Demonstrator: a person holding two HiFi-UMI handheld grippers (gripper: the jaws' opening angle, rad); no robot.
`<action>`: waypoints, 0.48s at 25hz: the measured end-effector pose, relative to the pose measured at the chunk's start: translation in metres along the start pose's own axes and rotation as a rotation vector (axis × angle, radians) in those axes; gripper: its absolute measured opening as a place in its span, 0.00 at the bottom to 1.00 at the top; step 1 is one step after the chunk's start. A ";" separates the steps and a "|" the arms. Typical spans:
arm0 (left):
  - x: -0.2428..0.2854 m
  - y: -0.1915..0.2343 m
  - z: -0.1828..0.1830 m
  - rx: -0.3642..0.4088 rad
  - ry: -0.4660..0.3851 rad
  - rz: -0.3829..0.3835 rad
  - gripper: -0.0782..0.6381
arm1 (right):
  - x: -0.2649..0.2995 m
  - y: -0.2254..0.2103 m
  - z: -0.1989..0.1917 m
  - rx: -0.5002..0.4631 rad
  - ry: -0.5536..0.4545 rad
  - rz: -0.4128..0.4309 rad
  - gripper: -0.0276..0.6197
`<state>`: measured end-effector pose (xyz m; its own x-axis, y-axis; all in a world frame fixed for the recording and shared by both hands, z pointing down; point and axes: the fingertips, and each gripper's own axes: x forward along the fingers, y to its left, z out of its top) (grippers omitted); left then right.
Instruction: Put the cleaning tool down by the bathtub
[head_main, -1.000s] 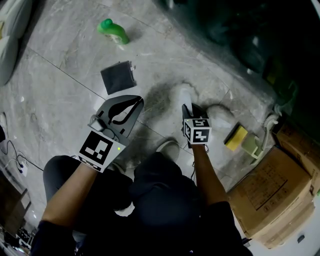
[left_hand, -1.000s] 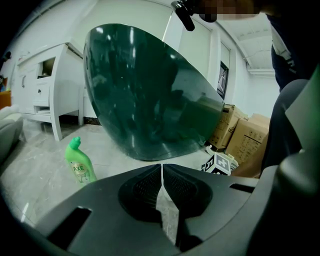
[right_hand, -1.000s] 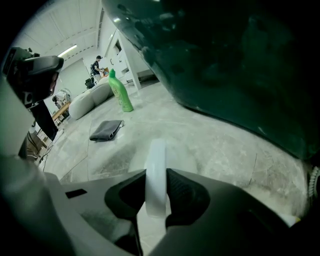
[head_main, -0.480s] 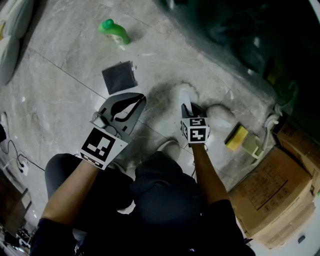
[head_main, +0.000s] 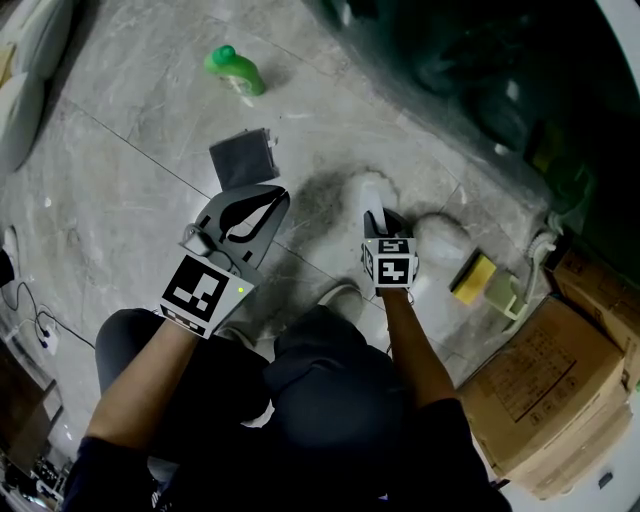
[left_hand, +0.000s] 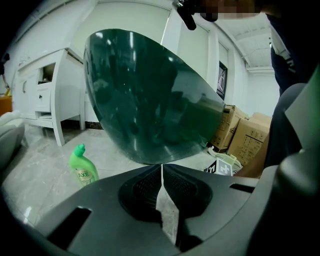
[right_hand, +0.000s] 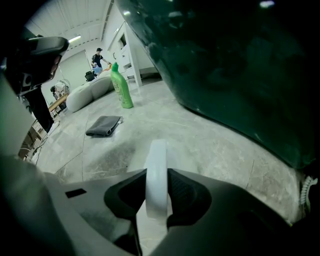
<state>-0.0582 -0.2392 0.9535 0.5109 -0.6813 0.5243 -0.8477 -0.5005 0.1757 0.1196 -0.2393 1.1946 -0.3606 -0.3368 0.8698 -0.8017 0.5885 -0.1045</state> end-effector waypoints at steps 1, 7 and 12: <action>-0.001 0.000 0.000 0.002 0.000 0.002 0.16 | 0.000 0.001 0.001 0.003 -0.003 0.003 0.21; -0.006 0.002 0.003 0.004 -0.010 0.012 0.16 | -0.002 0.003 0.010 0.000 -0.018 0.009 0.26; -0.012 0.007 0.016 -0.003 -0.037 0.034 0.16 | -0.016 0.001 0.017 0.000 -0.032 0.008 0.28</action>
<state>-0.0684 -0.2432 0.9349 0.4869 -0.7172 0.4985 -0.8649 -0.4755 0.1606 0.1160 -0.2457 1.1717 -0.3824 -0.3554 0.8529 -0.7985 0.5916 -0.1114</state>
